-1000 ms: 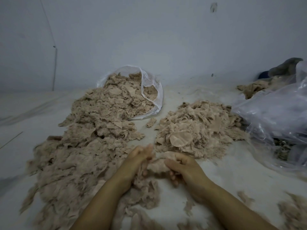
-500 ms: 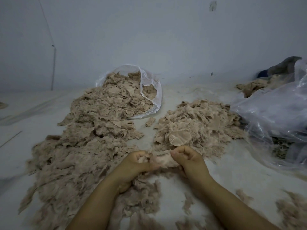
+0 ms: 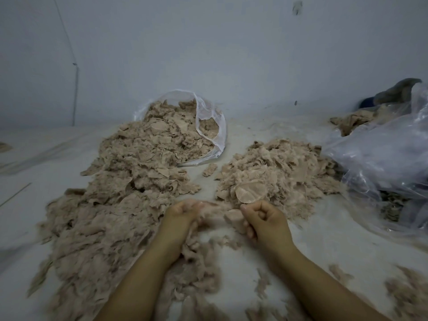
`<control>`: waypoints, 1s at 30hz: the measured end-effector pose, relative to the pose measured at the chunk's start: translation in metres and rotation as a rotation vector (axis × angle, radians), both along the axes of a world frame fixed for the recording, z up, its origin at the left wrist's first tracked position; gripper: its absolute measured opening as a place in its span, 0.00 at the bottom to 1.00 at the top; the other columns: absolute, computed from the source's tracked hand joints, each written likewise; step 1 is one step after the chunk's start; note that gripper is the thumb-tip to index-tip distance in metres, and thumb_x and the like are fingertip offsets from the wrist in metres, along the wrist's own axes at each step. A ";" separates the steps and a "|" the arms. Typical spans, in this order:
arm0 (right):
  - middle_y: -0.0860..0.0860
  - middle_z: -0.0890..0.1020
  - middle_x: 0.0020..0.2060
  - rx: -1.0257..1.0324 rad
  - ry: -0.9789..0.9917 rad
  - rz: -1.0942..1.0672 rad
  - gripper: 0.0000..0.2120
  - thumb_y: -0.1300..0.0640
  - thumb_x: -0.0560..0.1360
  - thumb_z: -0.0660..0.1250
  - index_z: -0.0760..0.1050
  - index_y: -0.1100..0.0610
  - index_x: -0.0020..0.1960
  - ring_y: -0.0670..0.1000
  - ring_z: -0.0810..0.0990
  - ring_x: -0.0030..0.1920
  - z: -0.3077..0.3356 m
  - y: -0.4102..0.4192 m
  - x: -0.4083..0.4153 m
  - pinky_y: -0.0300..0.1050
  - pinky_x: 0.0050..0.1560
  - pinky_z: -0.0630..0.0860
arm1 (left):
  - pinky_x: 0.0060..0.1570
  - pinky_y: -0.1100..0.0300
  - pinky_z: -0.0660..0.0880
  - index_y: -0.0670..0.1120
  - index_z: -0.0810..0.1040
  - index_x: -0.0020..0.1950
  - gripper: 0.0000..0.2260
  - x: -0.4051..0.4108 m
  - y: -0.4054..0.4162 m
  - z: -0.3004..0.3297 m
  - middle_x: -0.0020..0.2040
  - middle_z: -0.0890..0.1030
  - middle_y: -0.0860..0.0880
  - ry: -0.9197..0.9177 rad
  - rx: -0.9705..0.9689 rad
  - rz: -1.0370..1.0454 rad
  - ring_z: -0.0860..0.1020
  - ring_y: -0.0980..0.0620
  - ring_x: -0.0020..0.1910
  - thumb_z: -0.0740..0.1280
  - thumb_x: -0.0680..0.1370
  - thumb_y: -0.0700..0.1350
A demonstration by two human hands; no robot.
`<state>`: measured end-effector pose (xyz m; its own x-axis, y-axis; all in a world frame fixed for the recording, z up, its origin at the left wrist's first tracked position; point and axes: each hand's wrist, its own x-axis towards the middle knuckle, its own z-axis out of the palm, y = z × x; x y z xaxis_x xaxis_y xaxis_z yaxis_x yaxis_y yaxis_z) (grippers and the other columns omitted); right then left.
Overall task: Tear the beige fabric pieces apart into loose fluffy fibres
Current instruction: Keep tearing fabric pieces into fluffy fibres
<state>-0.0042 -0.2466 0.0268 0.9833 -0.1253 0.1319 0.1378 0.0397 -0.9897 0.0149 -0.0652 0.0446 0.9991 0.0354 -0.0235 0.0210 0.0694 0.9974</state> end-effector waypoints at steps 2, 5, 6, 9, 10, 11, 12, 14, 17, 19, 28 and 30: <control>0.52 0.77 0.28 -0.092 -0.011 0.011 0.06 0.60 0.76 0.67 0.76 0.59 0.41 0.46 0.73 0.26 0.001 -0.003 0.000 0.40 0.27 0.71 | 0.18 0.70 0.67 0.40 0.77 0.43 0.05 0.003 0.008 0.006 0.22 0.76 0.50 0.045 -0.150 0.103 0.71 0.57 0.17 0.65 0.78 0.40; 0.49 0.81 0.46 -0.493 -0.053 0.271 0.05 0.61 0.78 0.65 0.78 0.53 0.49 0.44 0.79 0.44 -0.004 0.003 -0.005 0.36 0.48 0.75 | 0.17 0.70 0.66 0.41 0.78 0.44 0.04 0.003 0.008 0.008 0.22 0.77 0.51 0.050 -0.171 0.097 0.72 0.58 0.16 0.65 0.78 0.40; 0.46 0.82 0.47 -0.598 -0.054 0.337 0.06 0.59 0.78 0.65 0.79 0.51 0.50 0.42 0.79 0.46 -0.006 0.004 -0.009 0.33 0.49 0.74 | 0.17 0.70 0.66 0.41 0.78 0.45 0.04 0.001 0.006 0.008 0.22 0.77 0.51 0.045 -0.148 0.087 0.71 0.58 0.16 0.65 0.78 0.40; 0.50 0.85 0.35 -0.515 0.066 0.426 0.09 0.52 0.78 0.65 0.81 0.53 0.43 0.45 0.78 0.27 0.002 -0.001 -0.016 0.35 0.30 0.73 | 0.17 0.69 0.67 0.41 0.78 0.43 0.04 0.001 0.007 0.006 0.22 0.76 0.51 0.041 -0.144 0.085 0.71 0.58 0.16 0.66 0.77 0.40; 0.52 0.85 0.33 -0.482 0.123 0.440 0.10 0.51 0.78 0.66 0.80 0.53 0.41 0.46 0.76 0.22 0.005 -0.005 -0.017 0.35 0.26 0.71 | 0.17 0.70 0.65 0.41 0.77 0.42 0.06 0.002 0.010 0.006 0.21 0.75 0.51 0.043 -0.164 0.093 0.70 0.58 0.15 0.66 0.77 0.40; 0.52 0.84 0.32 -0.495 0.155 0.433 0.10 0.52 0.77 0.66 0.80 0.53 0.39 0.47 0.75 0.21 0.007 -0.008 -0.015 0.35 0.25 0.70 | 0.16 0.71 0.64 0.41 0.77 0.41 0.06 0.005 0.013 0.006 0.21 0.74 0.51 0.045 -0.199 0.098 0.68 0.58 0.15 0.66 0.77 0.40; 0.50 0.84 0.31 -0.542 0.147 0.398 0.09 0.54 0.77 0.67 0.80 0.52 0.38 0.46 0.75 0.23 0.010 -0.009 -0.011 0.35 0.26 0.71 | 0.16 0.71 0.63 0.40 0.77 0.42 0.06 0.006 0.016 0.006 0.21 0.73 0.51 0.050 -0.242 0.099 0.67 0.58 0.14 0.65 0.77 0.40; 0.44 0.82 0.34 -0.641 0.053 0.323 0.08 0.59 0.77 0.66 0.80 0.50 0.42 0.39 0.76 0.30 0.014 -0.002 0.001 0.31 0.34 0.73 | 0.16 0.71 0.62 0.41 0.78 0.43 0.05 0.008 0.017 0.006 0.22 0.73 0.50 0.060 -0.288 0.085 0.65 0.58 0.15 0.66 0.77 0.40; 0.47 0.80 0.52 -0.799 -0.049 0.338 0.11 0.59 0.78 0.63 0.79 0.54 0.59 0.39 0.77 0.49 0.014 0.017 0.010 0.29 0.51 0.69 | 0.18 0.68 0.69 0.40 0.80 0.39 0.06 0.004 0.012 0.004 0.24 0.78 0.47 0.062 -0.259 0.019 0.74 0.55 0.17 0.67 0.75 0.40; 0.50 0.81 0.54 -0.911 -0.074 0.390 0.12 0.61 0.78 0.63 0.79 0.55 0.59 0.45 0.77 0.53 0.004 0.022 0.006 0.35 0.55 0.70 | 0.25 0.65 0.75 0.41 0.83 0.38 0.05 0.002 0.010 0.002 0.32 0.83 0.43 0.052 -0.224 -0.049 0.81 0.51 0.27 0.70 0.71 0.42; 0.49 0.81 0.38 -0.171 0.131 0.311 0.17 0.47 0.68 0.72 0.76 0.54 0.54 0.45 0.80 0.35 0.014 0.007 -0.002 0.37 0.34 0.76 | 0.47 0.54 0.78 0.40 0.84 0.43 0.10 -0.001 0.006 -0.006 0.44 0.83 0.36 -0.033 -0.029 -0.309 0.82 0.43 0.43 0.73 0.68 0.46; 0.47 0.78 0.27 -0.176 0.075 0.308 0.06 0.56 0.71 0.73 0.78 0.57 0.44 0.43 0.75 0.26 0.015 0.015 -0.001 0.34 0.28 0.71 | 0.44 0.54 0.77 0.41 0.83 0.42 0.10 -0.004 0.004 -0.006 0.43 0.83 0.36 -0.040 0.013 -0.310 0.80 0.43 0.41 0.73 0.67 0.46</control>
